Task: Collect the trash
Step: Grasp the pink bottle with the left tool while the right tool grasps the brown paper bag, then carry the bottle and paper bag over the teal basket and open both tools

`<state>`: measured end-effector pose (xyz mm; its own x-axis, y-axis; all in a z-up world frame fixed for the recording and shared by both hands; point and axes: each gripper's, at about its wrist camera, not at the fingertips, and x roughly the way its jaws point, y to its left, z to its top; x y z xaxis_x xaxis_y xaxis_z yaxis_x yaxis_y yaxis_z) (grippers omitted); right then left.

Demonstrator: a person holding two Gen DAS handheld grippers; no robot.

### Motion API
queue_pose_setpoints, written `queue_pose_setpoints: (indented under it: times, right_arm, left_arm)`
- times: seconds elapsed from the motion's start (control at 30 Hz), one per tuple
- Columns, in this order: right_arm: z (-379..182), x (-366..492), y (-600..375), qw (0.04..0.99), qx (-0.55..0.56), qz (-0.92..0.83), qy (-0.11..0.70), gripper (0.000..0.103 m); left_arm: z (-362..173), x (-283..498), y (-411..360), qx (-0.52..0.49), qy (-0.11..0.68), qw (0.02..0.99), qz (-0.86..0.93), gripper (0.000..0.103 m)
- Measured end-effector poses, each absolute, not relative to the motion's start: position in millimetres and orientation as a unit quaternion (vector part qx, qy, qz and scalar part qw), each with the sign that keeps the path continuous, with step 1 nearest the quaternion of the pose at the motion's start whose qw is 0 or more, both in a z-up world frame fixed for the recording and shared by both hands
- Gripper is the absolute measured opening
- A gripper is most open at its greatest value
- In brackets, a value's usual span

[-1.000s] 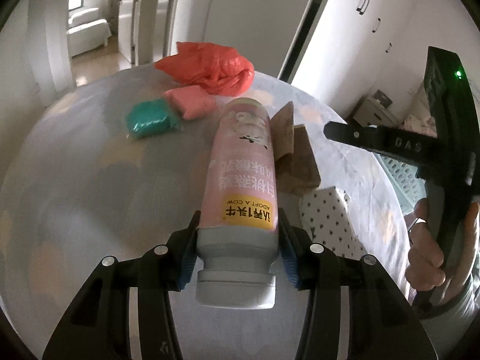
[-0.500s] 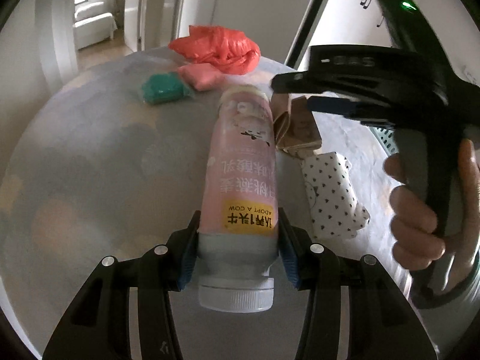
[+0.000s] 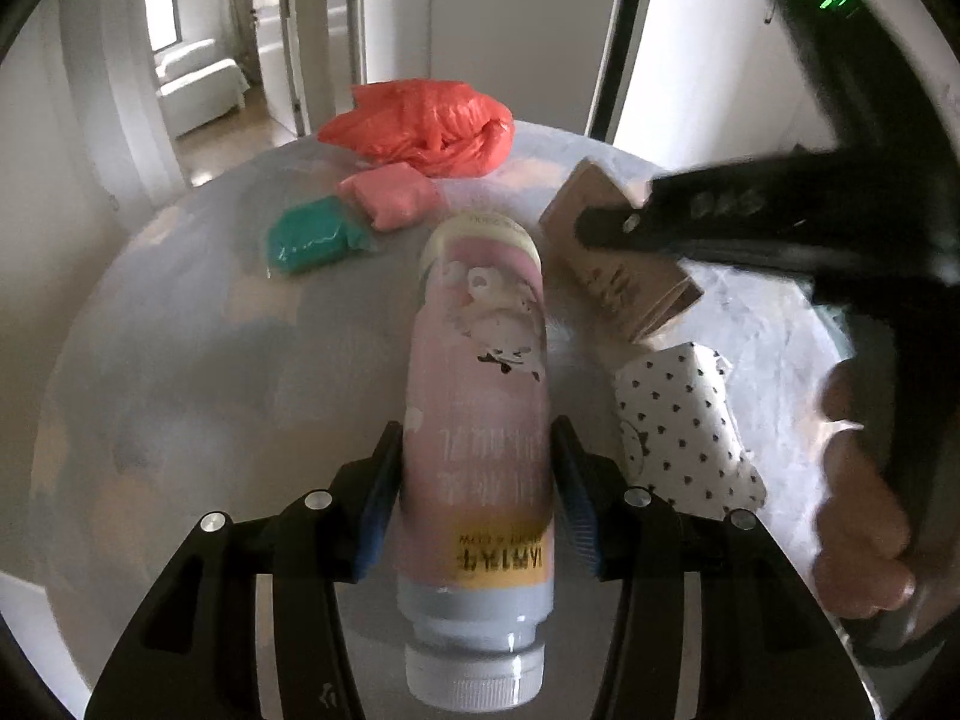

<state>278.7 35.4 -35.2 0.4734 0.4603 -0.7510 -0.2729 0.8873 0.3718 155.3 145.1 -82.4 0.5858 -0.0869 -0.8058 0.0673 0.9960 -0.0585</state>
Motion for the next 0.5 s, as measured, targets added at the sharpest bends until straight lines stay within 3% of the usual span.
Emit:
queue_pose_setpoints:
  times: [0.17,0.5]
  right_arm:
    - [-18,272,16,0.87,0.098,0.215,0.432,0.006]
    - [20,253,-45,0.902,0.107,0.19,0.372,0.006]
  left_arm:
    - [-81,154,141,-0.012,0.459,0.887,-0.044,0.047]
    - [-36,148,130,-0.057,0.39,0.916,-0.076,0.046]
